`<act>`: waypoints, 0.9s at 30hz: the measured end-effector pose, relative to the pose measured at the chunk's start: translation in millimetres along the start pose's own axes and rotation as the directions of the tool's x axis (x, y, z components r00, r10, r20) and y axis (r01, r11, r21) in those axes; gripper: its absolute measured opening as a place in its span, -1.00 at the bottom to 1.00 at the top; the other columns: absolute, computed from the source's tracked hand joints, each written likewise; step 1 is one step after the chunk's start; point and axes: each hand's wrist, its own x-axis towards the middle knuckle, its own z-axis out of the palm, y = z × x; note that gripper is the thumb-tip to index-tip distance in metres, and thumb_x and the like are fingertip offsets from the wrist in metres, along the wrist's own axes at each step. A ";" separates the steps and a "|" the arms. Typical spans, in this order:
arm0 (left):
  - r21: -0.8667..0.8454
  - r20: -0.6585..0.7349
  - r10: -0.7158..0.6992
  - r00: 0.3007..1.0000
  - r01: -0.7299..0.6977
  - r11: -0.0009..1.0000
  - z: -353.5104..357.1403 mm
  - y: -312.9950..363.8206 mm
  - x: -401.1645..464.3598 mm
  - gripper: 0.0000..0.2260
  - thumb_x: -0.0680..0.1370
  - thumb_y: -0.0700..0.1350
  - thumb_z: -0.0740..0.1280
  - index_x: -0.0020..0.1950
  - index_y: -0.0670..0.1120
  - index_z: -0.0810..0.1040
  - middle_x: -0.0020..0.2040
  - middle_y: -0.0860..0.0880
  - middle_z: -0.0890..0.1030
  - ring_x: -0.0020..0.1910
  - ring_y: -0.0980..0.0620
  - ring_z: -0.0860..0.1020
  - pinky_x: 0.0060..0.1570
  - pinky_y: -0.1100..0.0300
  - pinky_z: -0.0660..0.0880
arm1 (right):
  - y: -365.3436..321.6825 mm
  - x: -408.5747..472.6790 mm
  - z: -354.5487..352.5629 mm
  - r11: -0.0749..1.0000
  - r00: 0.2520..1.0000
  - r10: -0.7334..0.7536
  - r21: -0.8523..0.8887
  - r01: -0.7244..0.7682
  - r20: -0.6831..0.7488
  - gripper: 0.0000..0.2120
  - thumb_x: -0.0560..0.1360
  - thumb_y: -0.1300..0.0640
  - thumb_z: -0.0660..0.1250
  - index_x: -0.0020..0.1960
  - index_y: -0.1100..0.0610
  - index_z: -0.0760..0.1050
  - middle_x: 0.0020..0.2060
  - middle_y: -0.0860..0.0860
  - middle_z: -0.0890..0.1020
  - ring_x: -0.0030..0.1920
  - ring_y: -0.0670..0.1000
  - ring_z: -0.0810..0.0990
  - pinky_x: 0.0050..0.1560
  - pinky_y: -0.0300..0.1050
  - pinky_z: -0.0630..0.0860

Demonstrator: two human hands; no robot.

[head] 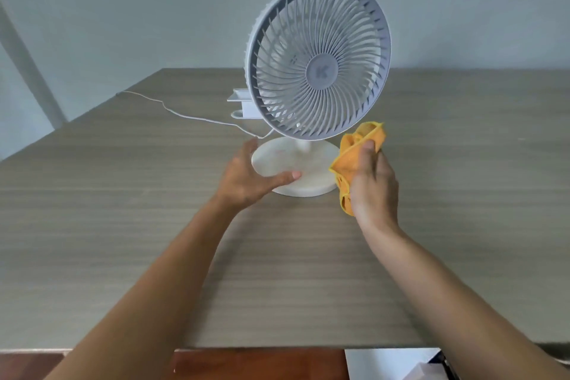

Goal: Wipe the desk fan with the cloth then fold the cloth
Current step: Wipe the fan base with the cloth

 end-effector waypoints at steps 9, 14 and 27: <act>0.173 0.100 0.115 0.988 -0.131 0.976 9.2 -21.0 27.1 -0.05 -0.01 0.39 0.57 0.33 0.19 0.41 0.26 0.16 0.53 0.27 0.13 0.49 0.26 0.02 0.47 | 50.6 39.3 37.7 0.690 0.917 -0.176 -0.620 0.375 0.358 -0.44 0.62 -0.06 -0.16 0.34 0.21 0.41 0.32 0.15 0.51 0.38 0.21 0.40 0.37 0.12 0.30; 0.212 0.146 0.102 0.984 -0.132 0.968 7.8 -27.4 37.7 -0.16 0.03 0.32 0.62 0.24 0.23 0.41 0.24 0.22 0.49 0.29 0.18 0.45 0.32 0.08 0.42 | 56.7 87.9 54.3 0.551 0.836 -0.048 -0.683 0.479 0.547 -0.48 0.64 -0.02 -0.13 0.51 0.17 0.21 0.53 0.07 0.25 0.55 0.14 0.12 0.51 0.19 0.01; 0.318 0.257 -0.025 0.966 -0.060 0.946 -2.0 -29.4 45.6 0.29 -0.06 0.43 0.49 0.55 -0.11 0.16 0.53 0.12 0.15 0.48 0.12 0.22 0.47 0.14 0.17 | 54.5 79.2 31.0 0.579 0.696 -0.069 -0.539 0.611 0.715 -0.49 0.66 -0.03 -0.09 0.57 0.12 0.08 0.58 0.02 0.12 0.57 0.01 0.06 0.56 0.02 -0.04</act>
